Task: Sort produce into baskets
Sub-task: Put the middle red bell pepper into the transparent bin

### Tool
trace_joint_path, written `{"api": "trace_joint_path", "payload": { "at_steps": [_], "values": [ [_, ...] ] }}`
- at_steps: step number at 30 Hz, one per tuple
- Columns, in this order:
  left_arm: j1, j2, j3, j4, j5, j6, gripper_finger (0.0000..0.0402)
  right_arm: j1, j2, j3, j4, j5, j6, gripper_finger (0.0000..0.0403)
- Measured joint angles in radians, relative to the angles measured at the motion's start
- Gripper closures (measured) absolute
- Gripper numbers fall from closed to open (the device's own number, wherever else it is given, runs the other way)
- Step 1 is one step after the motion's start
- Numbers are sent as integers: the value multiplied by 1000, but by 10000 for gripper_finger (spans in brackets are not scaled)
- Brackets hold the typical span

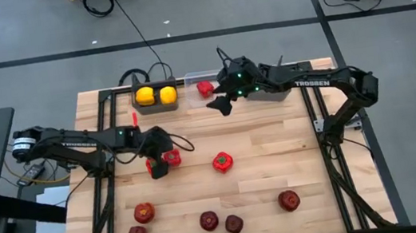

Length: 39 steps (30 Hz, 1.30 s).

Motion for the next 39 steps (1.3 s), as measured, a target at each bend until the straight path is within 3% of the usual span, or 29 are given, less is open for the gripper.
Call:
{"api": "trace_joint_path", "payload": {
  "at_steps": [10,18,20,23,29,33,39],
  "values": [
    [-1,49,-122,221,-28,-21,55,82,0,0,-22,-7,33,21],
    [0,65,-127,242,-54,-27,142,117,-4,-1,-33,-5,148,51],
    [2,66,-114,238,-63,-40,147,126,-18,-1,-46,-6,187,57],
    [19,66,-60,255,-91,-24,147,154,-69,-1,-102,34,269,64],
    [156,126,35,377,-101,42,125,247,-190,-1,-212,242,323,65],
    [273,230,136,416,-102,93,126,263,-238,-1,-235,279,325,66],
    [394,429,400,395,-104,215,122,275,-274,-1,-262,316,325,66]
  ]
}}
